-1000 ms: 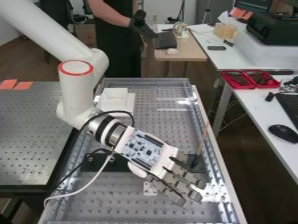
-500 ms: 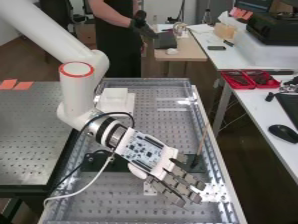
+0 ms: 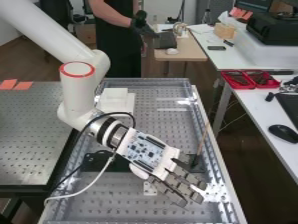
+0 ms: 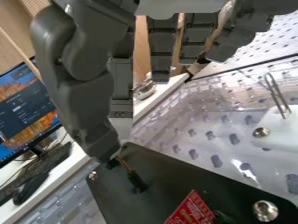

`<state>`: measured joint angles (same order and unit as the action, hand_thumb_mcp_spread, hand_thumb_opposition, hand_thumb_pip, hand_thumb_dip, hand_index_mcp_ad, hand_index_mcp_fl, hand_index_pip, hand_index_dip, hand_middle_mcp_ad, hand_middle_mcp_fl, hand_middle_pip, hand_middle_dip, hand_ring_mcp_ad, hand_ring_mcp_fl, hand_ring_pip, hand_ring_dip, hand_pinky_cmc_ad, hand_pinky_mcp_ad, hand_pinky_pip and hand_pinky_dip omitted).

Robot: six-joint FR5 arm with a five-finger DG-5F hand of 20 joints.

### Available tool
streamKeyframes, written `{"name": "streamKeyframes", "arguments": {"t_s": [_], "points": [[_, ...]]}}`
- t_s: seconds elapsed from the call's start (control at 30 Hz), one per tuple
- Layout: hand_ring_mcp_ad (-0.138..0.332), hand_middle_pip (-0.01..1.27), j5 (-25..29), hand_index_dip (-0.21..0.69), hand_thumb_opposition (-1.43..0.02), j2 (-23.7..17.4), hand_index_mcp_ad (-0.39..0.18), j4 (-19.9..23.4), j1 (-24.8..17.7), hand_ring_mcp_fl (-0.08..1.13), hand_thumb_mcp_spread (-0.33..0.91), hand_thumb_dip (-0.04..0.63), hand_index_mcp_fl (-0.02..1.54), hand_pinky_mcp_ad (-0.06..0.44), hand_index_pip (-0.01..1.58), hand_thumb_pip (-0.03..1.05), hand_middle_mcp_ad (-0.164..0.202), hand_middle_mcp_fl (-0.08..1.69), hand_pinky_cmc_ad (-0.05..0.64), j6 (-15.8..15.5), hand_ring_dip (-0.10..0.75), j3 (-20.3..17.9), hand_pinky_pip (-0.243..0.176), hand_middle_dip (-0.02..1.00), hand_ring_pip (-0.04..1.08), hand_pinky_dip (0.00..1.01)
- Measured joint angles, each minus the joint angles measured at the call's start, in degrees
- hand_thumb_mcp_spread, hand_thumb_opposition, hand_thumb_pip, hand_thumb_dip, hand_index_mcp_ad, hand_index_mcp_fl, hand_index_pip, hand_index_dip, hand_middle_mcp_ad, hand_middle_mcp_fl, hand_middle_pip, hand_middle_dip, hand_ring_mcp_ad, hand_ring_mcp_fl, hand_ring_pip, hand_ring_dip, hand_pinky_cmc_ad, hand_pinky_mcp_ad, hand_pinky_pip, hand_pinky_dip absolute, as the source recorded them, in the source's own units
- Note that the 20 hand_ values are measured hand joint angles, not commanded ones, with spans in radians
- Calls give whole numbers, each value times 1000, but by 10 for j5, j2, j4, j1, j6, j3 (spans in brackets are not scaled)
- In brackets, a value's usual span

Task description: Grab the drill bit and place it in the clear container

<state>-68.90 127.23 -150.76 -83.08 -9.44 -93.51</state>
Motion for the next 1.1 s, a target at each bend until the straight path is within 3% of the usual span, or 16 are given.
{"name": "streamKeyframes", "arguments": {"t_s": [0.27,0.43,0.7,0.97,1.1], "points": [[84,122,-1,375,-913,1,-159,-2,0,31,529,284,506,117,1063,504,66,216,278,-1,9,2,-77,199,103,140],[84,126,0,360,-929,0,-159,2,0,31,538,283,653,117,1220,501,66,220,278,-2,9,0,-77,202,103,140],[86,124,-2,361,-941,0,-159,3,0,33,552,283,672,117,1220,501,66,222,278,-1,9,1,-77,204,103,140],[87,124,-4,380,-949,0,-159,1,0,33,552,283,686,120,1168,501,65,253,295,-1,9,1,-75,204,103,140],[87,124,-3,372,-941,0,-162,2,0,37,548,286,620,117,1026,503,68,251,295,-3,9,1,-77,204,103,140]]}}
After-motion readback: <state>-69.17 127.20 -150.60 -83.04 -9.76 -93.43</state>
